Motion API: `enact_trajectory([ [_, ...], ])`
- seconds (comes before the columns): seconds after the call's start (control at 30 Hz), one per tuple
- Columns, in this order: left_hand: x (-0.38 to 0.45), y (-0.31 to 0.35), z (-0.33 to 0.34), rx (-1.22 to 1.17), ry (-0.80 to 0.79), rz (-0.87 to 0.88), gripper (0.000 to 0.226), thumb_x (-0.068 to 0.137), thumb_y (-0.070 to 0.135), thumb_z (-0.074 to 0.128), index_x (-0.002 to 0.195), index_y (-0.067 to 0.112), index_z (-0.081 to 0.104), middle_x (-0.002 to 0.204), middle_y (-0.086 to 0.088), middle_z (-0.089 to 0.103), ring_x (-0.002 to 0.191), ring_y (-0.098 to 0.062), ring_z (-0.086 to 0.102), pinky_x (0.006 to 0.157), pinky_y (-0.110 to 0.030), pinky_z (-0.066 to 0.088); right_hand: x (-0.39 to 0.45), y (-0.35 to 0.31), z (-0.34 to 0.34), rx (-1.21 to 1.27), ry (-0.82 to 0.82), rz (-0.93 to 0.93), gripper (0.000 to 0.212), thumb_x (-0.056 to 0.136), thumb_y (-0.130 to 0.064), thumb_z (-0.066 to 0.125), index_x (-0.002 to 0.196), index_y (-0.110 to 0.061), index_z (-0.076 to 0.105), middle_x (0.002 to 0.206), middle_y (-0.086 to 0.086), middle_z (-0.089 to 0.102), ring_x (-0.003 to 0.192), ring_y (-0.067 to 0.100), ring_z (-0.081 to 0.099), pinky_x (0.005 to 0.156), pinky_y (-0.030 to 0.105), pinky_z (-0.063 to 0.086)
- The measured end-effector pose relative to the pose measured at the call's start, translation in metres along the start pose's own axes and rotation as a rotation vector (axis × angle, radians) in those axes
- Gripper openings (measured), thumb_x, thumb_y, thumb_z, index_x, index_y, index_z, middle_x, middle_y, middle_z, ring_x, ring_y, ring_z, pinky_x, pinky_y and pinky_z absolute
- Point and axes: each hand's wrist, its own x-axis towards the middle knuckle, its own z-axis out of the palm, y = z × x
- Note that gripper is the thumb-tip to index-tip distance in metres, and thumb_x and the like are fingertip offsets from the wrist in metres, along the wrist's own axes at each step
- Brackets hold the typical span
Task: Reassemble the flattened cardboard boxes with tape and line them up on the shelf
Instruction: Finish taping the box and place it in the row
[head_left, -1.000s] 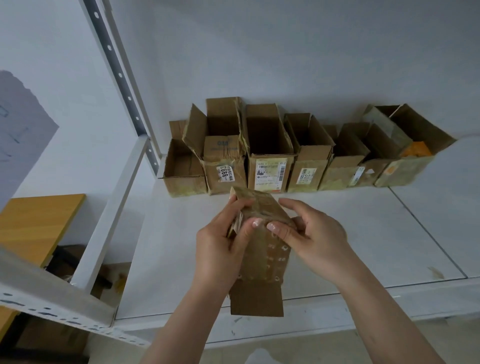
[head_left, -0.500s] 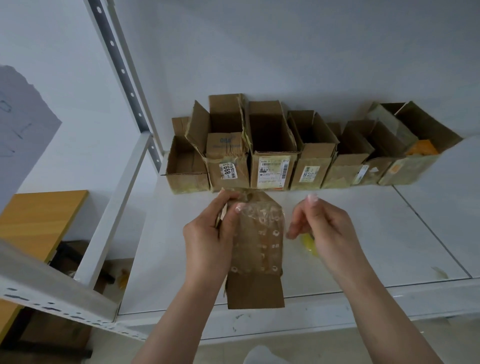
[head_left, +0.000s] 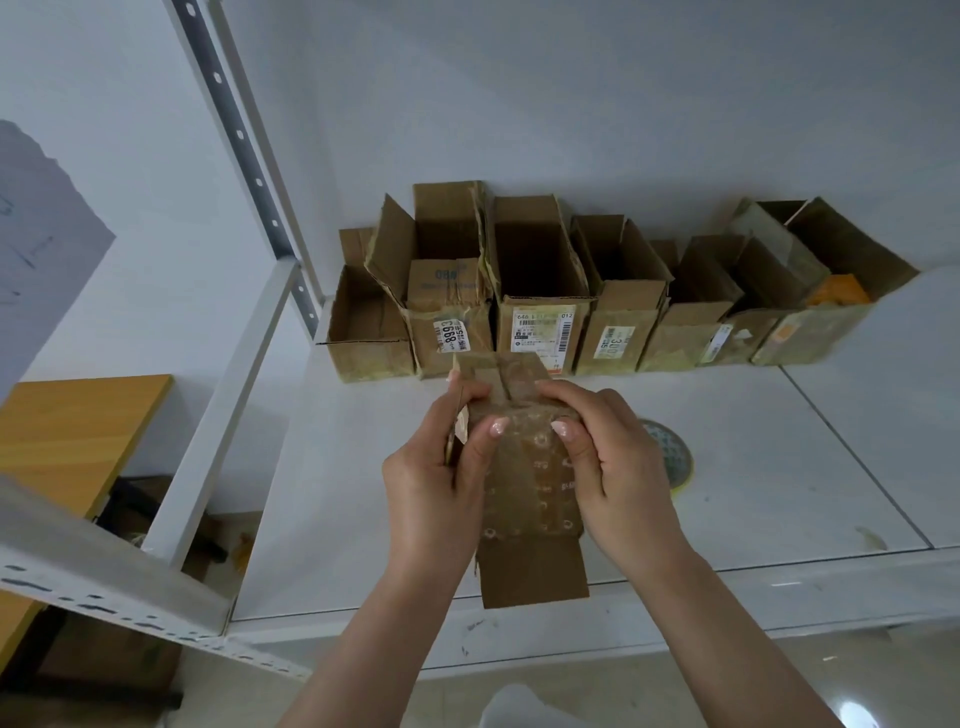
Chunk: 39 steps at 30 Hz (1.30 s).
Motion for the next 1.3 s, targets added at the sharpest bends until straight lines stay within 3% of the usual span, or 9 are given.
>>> enact_trajectory([
  [0.2,-0.004,-0.017,-0.003,-0.018,-0.143,-0.023,0.028,0.091,0.046,0.054,0.114,0.033,0.059,0.137,0.014,0.054,0.090,0.015,0.062,0.071,-0.012,0.051,-0.012,0.013,0.001,0.071,-0.134,0.011,0.056,0.098,-0.058,0.031,0.145,-0.029,0.040,0.092,0.000,0.051,0.073,0.013,0.051,0.065,0.022,0.045],
  [0.3,-0.008,-0.021,-0.004,-0.037,-0.182,-0.037,0.027,0.091,0.048,0.055,0.115,0.037,0.057,0.141,0.020,0.049,0.087,-0.007,0.068,0.068,-0.014,0.049,-0.017,0.018,0.007,0.027,-0.107,-0.035,0.047,0.099,-0.044,0.039,0.142,-0.026,0.044,0.086,0.001,0.047,0.068,0.015,0.050,0.061,0.029,0.047],
  [0.4,-0.009,-0.025,-0.006,-0.105,-0.196,-0.041,0.037,0.082,0.047,0.071,0.116,0.035,0.060,0.145,0.013,0.048,0.114,-0.018,0.059,0.080,-0.014,0.052,-0.018,0.022,0.010,0.010,-0.074,-0.067,0.037,0.099,-0.029,0.043,0.134,-0.024,0.054,0.086,0.005,0.050,0.069,0.016,0.053,0.062,0.031,0.048],
  [0.47,-0.009,-0.029,-0.006,-0.139,-0.179,-0.080,0.036,0.076,0.035,0.075,0.111,0.035,0.064,0.142,0.015,0.050,0.115,-0.011,0.049,0.072,-0.007,0.049,-0.020,0.024,0.012,-0.016,-0.093,-0.075,0.037,0.099,-0.028,0.043,0.135,-0.023,0.053,0.086,0.006,0.050,0.070,0.018,0.054,0.062,0.033,0.049],
  [0.57,-0.013,-0.037,-0.005,-0.150,-0.166,-0.123,0.037,0.079,0.012,0.076,0.106,0.034,0.066,0.138,0.019,0.052,0.107,-0.006,0.062,0.068,-0.005,0.047,-0.025,0.025,0.012,-0.022,-0.169,-0.035,0.043,0.098,-0.040,0.042,0.139,-0.026,0.048,0.089,0.004,0.050,0.072,0.019,0.054,0.061,0.038,0.051],
  [0.67,-0.014,-0.041,-0.005,-0.140,-0.175,-0.104,0.042,0.080,0.003,0.076,0.105,0.034,0.065,0.137,0.019,0.051,0.107,-0.001,0.041,0.063,-0.002,0.044,-0.026,0.026,0.010,-0.007,-0.202,-0.004,0.051,0.096,-0.051,0.043,0.140,-0.025,0.049,0.089,0.005,0.050,0.073,0.020,0.054,0.063,0.040,0.052],
  [0.87,-0.010,-0.042,-0.002,-0.064,-0.210,-0.091,0.040,0.080,0.010,0.079,0.104,0.037,0.064,0.137,0.021,0.048,0.103,0.003,0.034,0.060,-0.001,0.041,-0.026,0.024,0.012,-0.047,-0.144,-0.003,0.042,0.097,-0.034,0.045,0.133,-0.017,0.057,0.083,0.006,0.051,0.067,0.019,0.054,0.058,0.038,0.051],
  [1.0,-0.012,-0.044,-0.006,0.022,-0.228,-0.077,0.042,0.076,0.019,0.080,0.105,0.042,0.060,0.140,0.011,0.052,0.105,0.004,0.030,0.068,-0.015,0.049,-0.031,0.027,0.009,-0.080,-0.217,0.025,0.052,0.096,-0.041,0.051,0.144,-0.022,0.040,0.087,0.005,0.051,0.071,0.021,0.055,0.057,0.041,0.053],
  [1.3,-0.014,-0.050,-0.010,0.001,-0.299,-0.163,0.033,0.073,0.037,0.076,0.102,0.045,0.064,0.139,0.009,0.055,0.110,0.000,0.038,0.073,-0.004,0.046,-0.035,0.031,0.014,-0.120,-0.268,0.086,0.060,0.090,-0.044,0.047,0.145,-0.024,0.033,0.087,0.008,0.052,0.073,0.024,0.055,0.064,0.045,0.053],
])
